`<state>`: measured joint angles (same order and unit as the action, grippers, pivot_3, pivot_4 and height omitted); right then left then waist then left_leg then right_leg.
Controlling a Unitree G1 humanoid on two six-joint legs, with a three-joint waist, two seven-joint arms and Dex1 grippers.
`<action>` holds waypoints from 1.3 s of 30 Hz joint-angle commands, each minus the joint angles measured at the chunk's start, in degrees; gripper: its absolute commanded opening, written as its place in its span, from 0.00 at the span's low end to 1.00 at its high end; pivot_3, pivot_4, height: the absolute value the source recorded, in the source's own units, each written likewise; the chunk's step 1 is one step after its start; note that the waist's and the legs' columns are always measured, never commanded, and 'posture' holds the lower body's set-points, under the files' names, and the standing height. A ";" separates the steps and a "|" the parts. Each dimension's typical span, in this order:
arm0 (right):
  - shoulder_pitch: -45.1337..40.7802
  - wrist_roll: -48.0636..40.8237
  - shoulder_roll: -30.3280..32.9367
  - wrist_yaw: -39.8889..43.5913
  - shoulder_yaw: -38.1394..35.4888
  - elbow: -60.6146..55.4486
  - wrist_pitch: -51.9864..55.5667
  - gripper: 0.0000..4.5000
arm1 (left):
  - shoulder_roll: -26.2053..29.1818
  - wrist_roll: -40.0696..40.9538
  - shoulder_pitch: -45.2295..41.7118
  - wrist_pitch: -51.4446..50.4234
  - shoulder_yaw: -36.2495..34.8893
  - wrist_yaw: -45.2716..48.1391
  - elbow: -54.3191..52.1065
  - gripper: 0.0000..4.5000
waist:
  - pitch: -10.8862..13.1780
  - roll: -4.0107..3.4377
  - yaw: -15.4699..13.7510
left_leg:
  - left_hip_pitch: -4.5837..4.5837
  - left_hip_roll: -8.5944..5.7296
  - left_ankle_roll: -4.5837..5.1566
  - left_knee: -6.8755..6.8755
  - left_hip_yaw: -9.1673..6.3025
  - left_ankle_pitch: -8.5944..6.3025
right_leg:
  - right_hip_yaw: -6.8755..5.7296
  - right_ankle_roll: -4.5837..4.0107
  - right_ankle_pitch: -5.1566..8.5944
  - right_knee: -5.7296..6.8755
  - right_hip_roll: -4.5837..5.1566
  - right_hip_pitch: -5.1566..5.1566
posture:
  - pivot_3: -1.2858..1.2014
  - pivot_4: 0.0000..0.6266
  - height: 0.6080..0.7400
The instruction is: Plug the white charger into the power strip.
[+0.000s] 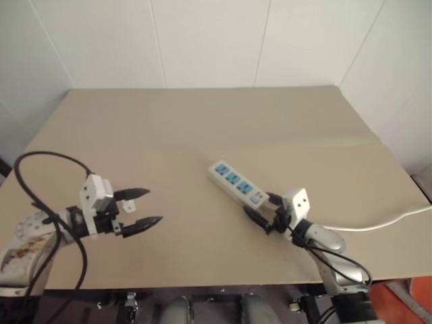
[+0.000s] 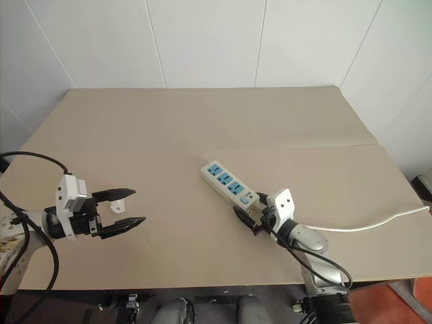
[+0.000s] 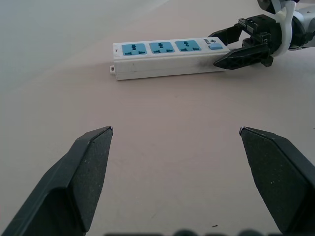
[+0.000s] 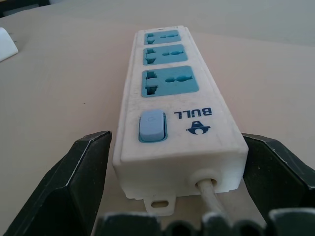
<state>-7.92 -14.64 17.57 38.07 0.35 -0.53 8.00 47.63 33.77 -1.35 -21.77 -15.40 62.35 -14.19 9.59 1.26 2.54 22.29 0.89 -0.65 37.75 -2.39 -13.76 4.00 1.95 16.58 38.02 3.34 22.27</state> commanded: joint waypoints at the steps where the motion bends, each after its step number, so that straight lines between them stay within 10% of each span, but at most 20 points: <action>1: 0.26 0.87 -0.82 -1.28 0.34 0.07 -2.60 0.99 | 0.18 0.37 -0.49 1.16 -1.85 -0.15 -0.94 1.00 | 0.00 0.00 -0.02 | 0.00 0.00 0.00 0.00 0.01 0.00 | 0.00 0.00 0.00 0.00 0.01 0.00 | 0.52 0.24 1.00; 17: -0.17 5.20 0.39 -0.51 3.34 5.39 -8.50 0.76 | -0.40 1.85 -3.76 -2.17 -2.78 -5.04 -1.84 1.00 | -0.06 0.09 0.04 | -0.11 0.01 0.00 0.00 0.00 0.00 | 0.00 0.00 0.00 0.02 -0.01 -0.08 | 0.52 0.24 1.00; 26: -3.69 -4.30 8.48 21.75 5.56 4.25 -6.77 0.76 | 6.49 -7.84 -24.46 -10.10 4.69 -14.88 -0.33 1.00 | -0.02 0.15 -0.08 | -0.06 -0.05 0.00 0.02 -0.04 0.00 | -0.03 0.01 0.00 0.01 -0.03 -0.08 | 0.52 0.24 1.00; 34: -9.61 -4.97 12.59 36.60 10.29 8.51 -6.42 0.76 | 17.47 -18.73 -43.89 29.83 23.95 27.24 27.38 1.00 | 0.03 0.09 0.57 | -0.04 0.04 0.01 -0.06 0.49 0.00 | -0.02 -0.06 0.04 0.02 -0.26 0.06 | 0.52 0.24 1.00; 39: -10.94 -1.74 10.93 35.91 11.92 12.15 -9.01 0.76 | 27.18 -16.48 -63.66 49.17 57.56 30.15 34.18 1.00 | 0.23 0.42 0.09 | 0.10 0.08 0.01 0.05 0.49 0.00 | -0.02 -0.07 0.04 -0.01 -0.28 0.09 | 0.52 0.24 1.00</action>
<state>-18.57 -18.00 29.04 73.77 10.77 11.01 0.05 73.18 16.02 -61.70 21.61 35.86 91.99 19.41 9.82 1.68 2.63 22.41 0.94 -0.64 37.84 -1.90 -13.76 4.00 1.90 16.63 38.02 3.08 22.33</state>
